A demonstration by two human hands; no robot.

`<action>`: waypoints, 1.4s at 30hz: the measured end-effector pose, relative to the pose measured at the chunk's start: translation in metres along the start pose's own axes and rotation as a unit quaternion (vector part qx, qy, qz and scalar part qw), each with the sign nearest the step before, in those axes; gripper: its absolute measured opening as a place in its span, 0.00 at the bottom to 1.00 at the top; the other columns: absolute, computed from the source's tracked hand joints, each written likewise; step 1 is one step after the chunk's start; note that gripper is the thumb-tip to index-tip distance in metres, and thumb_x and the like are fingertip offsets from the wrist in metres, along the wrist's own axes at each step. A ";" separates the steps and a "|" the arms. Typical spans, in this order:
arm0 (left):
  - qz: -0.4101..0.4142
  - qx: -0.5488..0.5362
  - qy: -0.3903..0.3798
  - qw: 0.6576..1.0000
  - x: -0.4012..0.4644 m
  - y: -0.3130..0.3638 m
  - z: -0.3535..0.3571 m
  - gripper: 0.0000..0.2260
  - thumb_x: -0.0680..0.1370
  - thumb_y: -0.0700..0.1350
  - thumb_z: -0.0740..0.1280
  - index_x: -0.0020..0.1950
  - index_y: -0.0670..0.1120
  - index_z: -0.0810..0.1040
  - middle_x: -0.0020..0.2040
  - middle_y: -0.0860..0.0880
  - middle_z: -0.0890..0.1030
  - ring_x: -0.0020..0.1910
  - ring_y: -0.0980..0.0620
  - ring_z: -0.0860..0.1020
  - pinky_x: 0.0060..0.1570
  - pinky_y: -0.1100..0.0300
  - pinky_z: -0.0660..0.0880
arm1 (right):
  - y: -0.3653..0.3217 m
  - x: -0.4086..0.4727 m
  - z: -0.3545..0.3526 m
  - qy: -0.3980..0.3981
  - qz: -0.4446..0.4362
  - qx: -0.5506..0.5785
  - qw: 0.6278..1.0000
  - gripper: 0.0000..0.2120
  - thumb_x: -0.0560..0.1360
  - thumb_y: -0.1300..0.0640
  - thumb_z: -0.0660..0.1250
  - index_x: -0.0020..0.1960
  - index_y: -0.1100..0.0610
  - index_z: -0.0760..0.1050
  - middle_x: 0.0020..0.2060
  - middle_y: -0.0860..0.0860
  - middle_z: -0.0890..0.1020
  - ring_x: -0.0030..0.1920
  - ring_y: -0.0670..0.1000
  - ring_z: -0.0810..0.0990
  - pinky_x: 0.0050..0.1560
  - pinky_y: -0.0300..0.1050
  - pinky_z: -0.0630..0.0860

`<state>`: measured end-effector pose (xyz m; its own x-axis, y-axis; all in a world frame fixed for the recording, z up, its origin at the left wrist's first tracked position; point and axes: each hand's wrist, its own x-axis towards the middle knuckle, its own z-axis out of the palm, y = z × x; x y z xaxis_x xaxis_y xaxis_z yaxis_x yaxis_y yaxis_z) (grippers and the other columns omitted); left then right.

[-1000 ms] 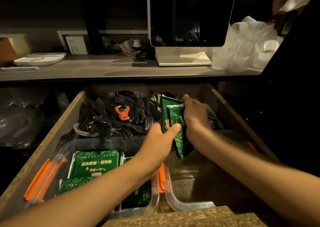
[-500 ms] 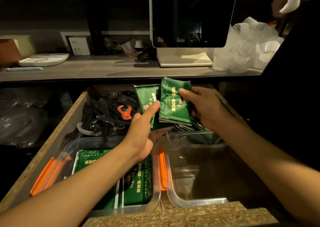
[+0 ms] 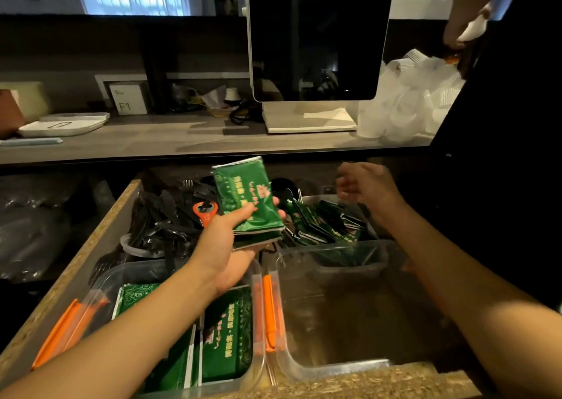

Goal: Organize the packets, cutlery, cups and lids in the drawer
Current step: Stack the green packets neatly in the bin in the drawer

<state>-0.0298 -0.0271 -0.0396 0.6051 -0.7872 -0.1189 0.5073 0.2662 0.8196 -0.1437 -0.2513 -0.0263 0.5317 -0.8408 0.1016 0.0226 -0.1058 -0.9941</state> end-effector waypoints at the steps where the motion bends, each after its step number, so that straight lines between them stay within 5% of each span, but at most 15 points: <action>1: 0.014 -0.014 0.010 1.000 0.001 0.004 -0.002 0.12 0.82 0.38 0.58 0.60 0.39 0.79 0.53 0.39 0.85 0.47 0.43 0.85 0.55 0.46 0.78 | 0.008 0.008 -0.008 0.025 -0.027 -0.090 0.995 0.07 0.77 0.53 0.68 0.45 0.56 0.80 0.41 0.55 0.83 0.44 0.55 0.83 0.43 0.47 0.80; 3: 0.024 -0.040 0.014 0.999 0.002 0.008 -0.005 0.13 0.81 0.39 0.58 0.61 0.38 0.78 0.54 0.39 0.84 0.46 0.44 0.85 0.58 0.44 0.77 | 0.025 0.016 -0.014 0.010 -0.049 -0.247 0.968 0.09 0.74 0.45 0.70 0.46 0.50 0.81 0.52 0.54 0.82 0.53 0.54 0.81 0.52 0.47 0.77; 7: 0.020 -0.091 0.014 0.996 -0.003 0.010 -0.005 0.17 0.75 0.42 0.61 0.60 0.37 0.79 0.56 0.37 0.83 0.47 0.43 0.84 0.61 0.40 0.74 | 0.046 0.005 0.009 -0.188 -0.007 -0.393 0.900 0.26 0.75 0.40 0.68 0.67 0.54 0.73 0.56 0.50 0.79 0.55 0.50 0.79 0.53 0.42 0.75; 10: 0.005 -0.121 0.030 0.992 -0.003 0.009 -0.006 0.21 0.75 0.46 0.61 0.64 0.36 0.77 0.60 0.36 0.82 0.55 0.40 0.82 0.62 0.38 0.73 | 0.053 0.000 0.030 -0.248 -0.024 -0.485 0.838 0.26 0.76 0.37 0.64 0.67 0.53 0.73 0.58 0.53 0.80 0.56 0.52 0.79 0.56 0.45 0.75; 12: -0.008 -0.124 0.037 0.992 -0.001 0.010 -0.007 0.20 0.79 0.47 0.59 0.64 0.36 0.78 0.60 0.36 0.82 0.57 0.39 0.81 0.62 0.38 0.73 | 0.056 0.002 0.037 -0.232 -0.030 -0.513 0.826 0.24 0.76 0.37 0.64 0.62 0.55 0.77 0.48 0.55 0.82 0.46 0.51 0.79 0.46 0.43 0.75; 18: -0.034 -0.060 0.068 0.995 0.002 0.009 0.004 0.15 0.82 0.42 0.56 0.60 0.35 0.78 0.49 0.36 0.84 0.49 0.40 0.82 0.61 0.42 0.74 | 0.045 0.005 0.024 -0.121 -0.088 -0.469 0.871 0.15 0.80 0.52 0.65 0.36 0.55 0.78 0.25 0.53 0.71 0.25 0.47 0.67 0.25 0.39 0.60; 21: -0.038 -0.029 0.080 0.996 0.007 0.010 0.009 0.16 0.83 0.44 0.58 0.65 0.37 0.76 0.49 0.37 0.83 0.47 0.41 0.81 0.59 0.44 0.74 | 0.025 0.003 0.020 0.010 -0.122 -0.339 0.933 0.15 0.76 0.52 0.70 0.42 0.65 0.83 0.26 0.57 0.77 0.23 0.47 0.67 0.23 0.38 0.61; 24: -0.039 -0.029 0.088 0.995 0.012 0.011 0.014 0.18 0.83 0.51 0.61 0.66 0.40 0.77 0.49 0.38 0.83 0.46 0.42 0.81 0.54 0.47 0.76 | -0.002 -0.019 0.027 0.072 -0.214 -0.218 0.949 0.07 0.75 0.54 0.72 0.49 0.57 0.85 0.29 0.47 0.80 0.26 0.41 0.75 0.25 0.33 0.67; 26: -0.041 -0.029 0.078 0.996 0.015 0.009 0.015 0.20 0.82 0.55 0.61 0.65 0.42 0.78 0.52 0.39 0.85 0.50 0.42 0.82 0.56 0.46 0.76 | -0.015 -0.041 0.037 0.037 -0.277 -0.182 0.943 0.11 0.75 0.56 0.72 0.58 0.50 0.81 0.35 0.40 0.81 0.35 0.37 0.80 0.32 0.31 0.74; 29: -0.041 -0.022 0.040 0.998 0.015 0.006 0.013 0.24 0.81 0.61 0.60 0.63 0.43 0.79 0.55 0.40 0.85 0.52 0.44 0.84 0.56 0.48 0.77 | -0.008 -0.058 0.055 -0.056 -0.349 -0.245 0.903 0.17 0.71 0.46 0.72 0.59 0.49 0.82 0.45 0.44 0.83 0.46 0.42 0.81 0.45 0.39 0.78; 34: -0.048 -0.009 0.031 0.998 0.013 0.004 0.002 0.19 0.79 0.55 0.67 0.63 0.43 0.81 0.57 0.38 0.84 0.52 0.42 0.83 0.50 0.49 0.80 | 0.002 -0.070 0.071 -0.219 -0.280 -0.262 0.897 0.30 0.67 0.31 0.64 0.64 0.44 0.77 0.55 0.38 0.75 0.60 0.37 0.72 0.58 0.31 0.69; 38: -0.048 0.003 -0.008 0.999 0.011 -0.002 -0.006 0.10 0.78 0.43 0.66 0.55 0.42 0.84 0.44 0.42 0.85 0.40 0.46 0.84 0.43 0.53 0.79 | 0.002 -0.072 0.074 -0.168 -0.255 -0.160 0.939 0.09 0.73 0.43 0.70 0.51 0.44 0.81 0.49 0.42 0.79 0.53 0.38 0.77 0.53 0.32 0.71; 40: -0.038 0.016 -0.027 0.999 0.010 -0.005 -0.005 0.13 0.74 0.41 0.69 0.57 0.39 0.82 0.48 0.40 0.85 0.42 0.45 0.85 0.39 0.53 0.80 | 0.003 -0.071 0.074 -0.117 -0.252 -0.157 0.948 0.13 0.72 0.53 0.74 0.56 0.46 0.79 0.51 0.42 0.79 0.53 0.35 0.76 0.52 0.27 0.70; 42: -0.030 0.026 -0.009 0.999 0.014 -0.009 -0.007 0.28 0.68 0.39 0.76 0.66 0.37 0.75 0.57 0.35 0.82 0.51 0.38 0.84 0.40 0.49 0.81 | 0.003 -0.069 0.072 -0.101 -0.203 -0.133 0.965 0.23 0.70 0.56 0.76 0.63 0.48 0.74 0.54 0.42 0.78 0.54 0.36 0.77 0.53 0.28 0.72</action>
<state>-0.0221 -0.0364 -0.0527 0.5633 -0.8110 -0.1580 0.5086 0.1896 0.8399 -0.1190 -0.1551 -0.0387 0.6789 -0.5843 0.4445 0.0599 -0.5594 -0.8268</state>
